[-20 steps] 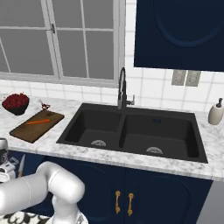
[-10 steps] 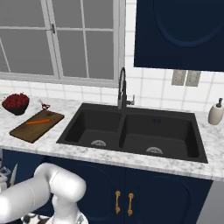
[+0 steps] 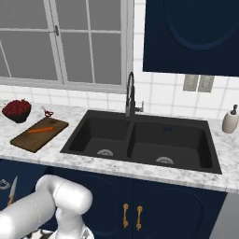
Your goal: Place the appropriate cutting tool for cutting the carrot skin on the cutting board.
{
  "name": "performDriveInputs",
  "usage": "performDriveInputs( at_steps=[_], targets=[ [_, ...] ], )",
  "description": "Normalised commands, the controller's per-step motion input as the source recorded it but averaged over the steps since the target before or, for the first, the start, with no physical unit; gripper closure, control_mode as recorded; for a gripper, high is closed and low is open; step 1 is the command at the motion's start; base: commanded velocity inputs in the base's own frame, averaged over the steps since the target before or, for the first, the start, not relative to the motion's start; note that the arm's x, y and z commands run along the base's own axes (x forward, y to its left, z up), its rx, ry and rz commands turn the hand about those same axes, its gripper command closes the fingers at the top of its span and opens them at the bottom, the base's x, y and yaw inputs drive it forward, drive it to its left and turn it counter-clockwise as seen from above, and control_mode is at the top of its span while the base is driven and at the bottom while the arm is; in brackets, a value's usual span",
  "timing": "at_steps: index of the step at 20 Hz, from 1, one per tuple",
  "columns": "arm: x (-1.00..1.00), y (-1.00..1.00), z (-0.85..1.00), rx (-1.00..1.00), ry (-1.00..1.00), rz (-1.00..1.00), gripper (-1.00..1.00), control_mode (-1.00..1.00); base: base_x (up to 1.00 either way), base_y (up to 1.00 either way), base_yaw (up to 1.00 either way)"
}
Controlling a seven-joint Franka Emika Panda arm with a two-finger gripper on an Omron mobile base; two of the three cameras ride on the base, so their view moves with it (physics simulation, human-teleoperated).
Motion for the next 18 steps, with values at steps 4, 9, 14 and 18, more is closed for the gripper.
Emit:
performDriveInputs(
  at_steps=[4, 9, 14, 18],
  targets=[
    [0.57, 0.49, 0.18, 0.0, -0.17, -0.05, -1.0, -1.0, 0.0, 0.0, 0.0],
    [0.65, 0.38, 0.04, 0.0, -0.13, -0.03, -1.0, -1.0, 0.0, 0.0, 0.0],
    [0.42, 0.22, -0.01, 0.0, -0.16, -0.01, -1.0, -1.0, 0.0, 0.0, 0.0],
    [0.05, 0.01, -0.18, 0.0, -0.23, -0.04, -1.0, -1.0, 0.0, 0.0, 0.0]
  ],
)
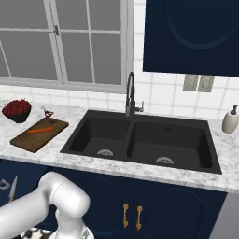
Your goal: Place the appropriate cutting tool for cutting the carrot skin on the cutting board.
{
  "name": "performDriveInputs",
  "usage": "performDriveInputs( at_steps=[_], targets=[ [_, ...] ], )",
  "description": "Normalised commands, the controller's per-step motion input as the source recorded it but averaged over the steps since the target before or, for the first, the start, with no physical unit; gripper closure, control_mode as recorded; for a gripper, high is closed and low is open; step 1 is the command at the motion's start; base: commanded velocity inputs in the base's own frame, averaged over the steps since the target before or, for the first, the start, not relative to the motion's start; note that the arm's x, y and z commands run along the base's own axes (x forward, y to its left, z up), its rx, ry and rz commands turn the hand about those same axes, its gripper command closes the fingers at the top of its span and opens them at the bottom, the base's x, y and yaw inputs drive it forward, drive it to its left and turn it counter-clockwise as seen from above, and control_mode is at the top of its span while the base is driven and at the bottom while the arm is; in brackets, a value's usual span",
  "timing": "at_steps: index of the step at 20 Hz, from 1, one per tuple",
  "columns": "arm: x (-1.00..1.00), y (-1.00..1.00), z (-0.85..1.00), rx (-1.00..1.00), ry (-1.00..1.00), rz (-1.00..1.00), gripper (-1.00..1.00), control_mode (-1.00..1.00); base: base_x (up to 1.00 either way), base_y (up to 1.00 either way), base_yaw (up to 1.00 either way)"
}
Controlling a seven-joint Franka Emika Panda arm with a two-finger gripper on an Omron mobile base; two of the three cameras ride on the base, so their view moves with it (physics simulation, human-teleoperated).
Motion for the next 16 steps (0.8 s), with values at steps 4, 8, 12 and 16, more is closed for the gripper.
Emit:
performDriveInputs(
  at_steps=[4, 8, 12, 16],
  targets=[
    [0.0, -0.04, -0.25, 0.0, -0.18, -0.08, -1.0, -1.0, 0.0, 0.0, 0.0],
    [0.0, -0.13, -0.31, 0.0, -0.06, -0.08, -1.0, -1.0, 0.0, 0.0, 0.0],
    [0.0, -0.21, -0.35, 0.0, 0.0, -0.06, -1.0, -1.0, 0.0, 0.0, 0.0],
    [0.04, -0.04, -0.39, 0.0, 0.07, -0.03, -1.0, -1.0, 0.0, 0.0, 0.0]
  ],
)
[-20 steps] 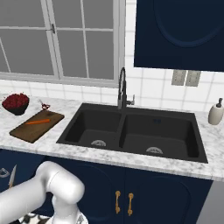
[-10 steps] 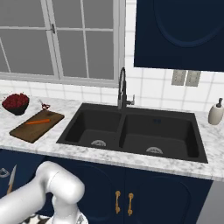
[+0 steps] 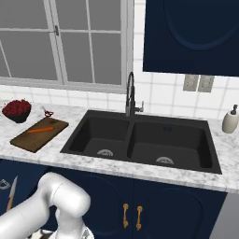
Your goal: Place the appropriate cutting tool for cutting the carrot skin on the cutting board.
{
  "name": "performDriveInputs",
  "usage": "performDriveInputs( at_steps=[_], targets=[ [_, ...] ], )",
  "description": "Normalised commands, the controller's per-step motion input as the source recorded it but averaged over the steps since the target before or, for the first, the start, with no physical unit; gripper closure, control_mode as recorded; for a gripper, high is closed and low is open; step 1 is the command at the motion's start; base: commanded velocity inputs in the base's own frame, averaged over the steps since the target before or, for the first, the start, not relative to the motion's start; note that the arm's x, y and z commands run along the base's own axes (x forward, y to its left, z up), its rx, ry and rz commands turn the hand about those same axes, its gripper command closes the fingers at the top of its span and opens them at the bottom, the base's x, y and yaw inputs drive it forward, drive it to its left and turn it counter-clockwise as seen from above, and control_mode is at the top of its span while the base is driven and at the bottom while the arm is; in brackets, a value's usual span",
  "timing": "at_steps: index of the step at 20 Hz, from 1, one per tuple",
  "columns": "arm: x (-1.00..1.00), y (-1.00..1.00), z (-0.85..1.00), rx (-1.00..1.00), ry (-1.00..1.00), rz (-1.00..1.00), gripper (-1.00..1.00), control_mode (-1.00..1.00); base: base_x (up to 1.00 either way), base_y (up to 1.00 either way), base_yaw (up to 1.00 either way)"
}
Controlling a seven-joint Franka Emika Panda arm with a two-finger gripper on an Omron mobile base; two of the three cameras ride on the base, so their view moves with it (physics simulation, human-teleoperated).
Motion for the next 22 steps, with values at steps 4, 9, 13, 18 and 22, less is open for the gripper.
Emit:
performDriveInputs(
  at_steps=[4, 9, 13, 18, 22],
  targets=[
    [0.15, 0.06, -0.36, 0.0, 0.14, 0.0, -1.0, -1.0, 0.0, 0.0, 0.0],
    [0.17, 0.18, -0.32, -0.02, 0.14, 0.0, -1.0, -1.0, 0.0, 0.0, 0.0],
    [0.11, 0.18, -0.36, -0.03, 0.1, 0.0, -1.0, -1.0, 0.0, 0.0, 0.0],
    [-0.04, 0.1, -0.37, 0.0, 0.0, 0.0, 1.0, -1.0, 0.0, 0.0, 0.0],
    [-0.12, 0.0, -0.28, 0.02, -0.04, 0.0, 1.0, -1.0, 0.0, 0.0, 0.0]
  ],
)
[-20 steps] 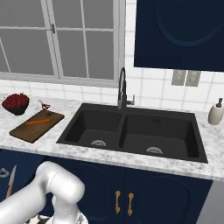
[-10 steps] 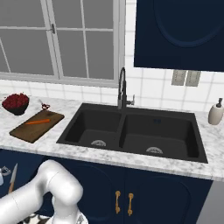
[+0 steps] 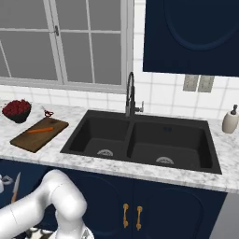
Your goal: Place the appropriate cutting tool for cutting the carrot skin on the cutting board.
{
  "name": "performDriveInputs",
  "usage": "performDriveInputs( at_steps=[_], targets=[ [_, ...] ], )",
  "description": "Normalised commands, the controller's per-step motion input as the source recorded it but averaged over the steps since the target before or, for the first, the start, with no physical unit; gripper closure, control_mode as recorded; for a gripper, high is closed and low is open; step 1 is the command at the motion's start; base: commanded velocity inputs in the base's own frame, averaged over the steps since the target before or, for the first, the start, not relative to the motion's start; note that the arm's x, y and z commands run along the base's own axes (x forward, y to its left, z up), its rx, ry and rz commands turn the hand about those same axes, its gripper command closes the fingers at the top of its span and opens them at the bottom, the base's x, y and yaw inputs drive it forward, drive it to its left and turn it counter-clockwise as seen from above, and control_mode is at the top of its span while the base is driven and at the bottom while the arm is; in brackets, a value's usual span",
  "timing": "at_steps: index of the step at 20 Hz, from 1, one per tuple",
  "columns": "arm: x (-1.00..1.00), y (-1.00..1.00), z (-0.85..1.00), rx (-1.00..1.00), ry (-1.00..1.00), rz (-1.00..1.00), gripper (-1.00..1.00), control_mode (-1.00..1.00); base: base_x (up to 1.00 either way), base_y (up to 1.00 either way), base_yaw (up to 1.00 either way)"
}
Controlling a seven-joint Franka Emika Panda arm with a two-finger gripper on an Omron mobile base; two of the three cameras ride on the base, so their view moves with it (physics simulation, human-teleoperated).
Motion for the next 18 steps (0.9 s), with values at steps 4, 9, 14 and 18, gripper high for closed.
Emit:
performDriveInputs(
  at_steps=[4, 9, 14, 18],
  targets=[
    [-0.2, 0.0, -0.05, 0.07, -0.07, -0.01, 1.0, -1.0, 0.0, 0.0, 0.0],
    [-0.53, -0.25, 0.49, 0.03, -0.09, -0.08, 1.0, -1.0, 0.0, 0.0, 0.0],
    [-0.58, -0.47, 0.67, 0.02, -0.12, -0.12, 1.0, -1.0, 0.0, 0.0, 0.0],
    [-0.63, -0.36, 0.81, 0.05, -0.1, -0.11, 1.0, -1.0, 0.0, 0.0, 0.0]
  ],
)
